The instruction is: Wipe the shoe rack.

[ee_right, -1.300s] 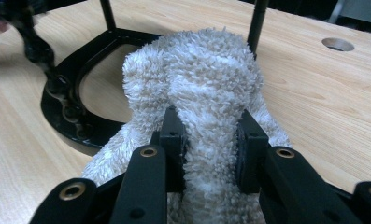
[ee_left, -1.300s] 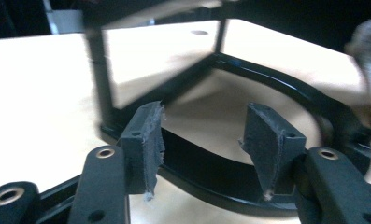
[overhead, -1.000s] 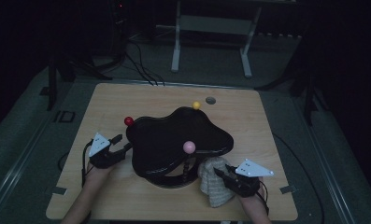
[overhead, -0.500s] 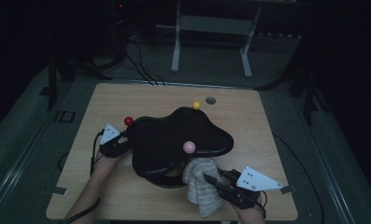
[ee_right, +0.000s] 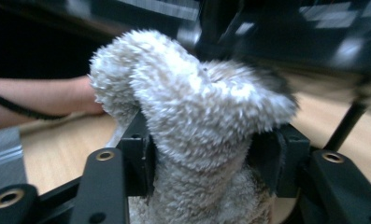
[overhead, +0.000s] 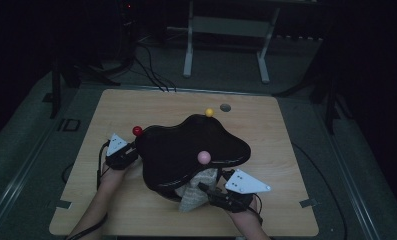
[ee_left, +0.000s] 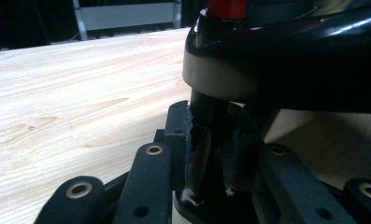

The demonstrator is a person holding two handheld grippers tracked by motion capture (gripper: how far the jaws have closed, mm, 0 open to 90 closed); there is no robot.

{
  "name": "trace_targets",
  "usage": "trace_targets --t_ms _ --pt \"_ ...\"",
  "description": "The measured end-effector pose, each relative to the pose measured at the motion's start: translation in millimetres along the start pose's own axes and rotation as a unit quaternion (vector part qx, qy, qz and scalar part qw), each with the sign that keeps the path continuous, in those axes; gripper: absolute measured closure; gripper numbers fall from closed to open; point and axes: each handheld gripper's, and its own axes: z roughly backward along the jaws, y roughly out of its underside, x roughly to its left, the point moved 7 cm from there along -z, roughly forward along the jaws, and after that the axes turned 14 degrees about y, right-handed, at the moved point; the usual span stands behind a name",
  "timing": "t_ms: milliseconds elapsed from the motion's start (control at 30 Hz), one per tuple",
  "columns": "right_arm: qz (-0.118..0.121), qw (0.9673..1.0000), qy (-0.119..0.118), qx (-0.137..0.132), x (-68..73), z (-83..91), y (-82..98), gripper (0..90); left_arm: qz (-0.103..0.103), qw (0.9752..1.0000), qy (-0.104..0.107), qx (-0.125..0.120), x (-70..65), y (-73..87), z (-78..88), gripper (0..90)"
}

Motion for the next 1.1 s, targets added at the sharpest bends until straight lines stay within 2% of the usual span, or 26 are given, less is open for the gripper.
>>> trace_targets --t_ms 167,367,433,700,833,967,1100 --pt "0.007 0.9999 0.011 -0.001 -0.8 -4.0 1.0 52.0 -0.002 1.0 0.002 0.001 -4.1 2.3 4.5 74.3" --pt "0.01 0.9997 0.022 0.003 -12.8 -0.2 2.3 59.2 -0.011 0.9998 0.017 0.007 -12.6 5.5 11.1 74.6" --pt "0.004 0.9997 0.023 0.005 -18.0 0.8 3.0 59.9 -0.014 0.9997 0.02 0.008 -16.3 6.9 13.6 74.7" --pt "0.003 0.9992 0.038 0.011 -39.6 2.3 4.9 60.6 -0.025 0.9986 0.044 0.014 -31.6 13.2 25.3 74.7" --pt "-0.005 0.9992 0.038 0.009 -53.8 0.8 6.1 60.7 -0.035 0.9972 0.062 0.024 -40.2 15.7 29.8 74.8" --pt "-0.003 0.9992 0.04 0.01 -65.8 0.0 6.9 60.6 -0.045 0.9955 0.078 0.029 -50.3 18.3 34.1 74.8" --pt "-0.006 0.999 0.044 0.008 -75.2 -1.2 7.6 59.8 -0.051 0.9951 0.079 0.029 -60.0 21.5 38.2 74.8"
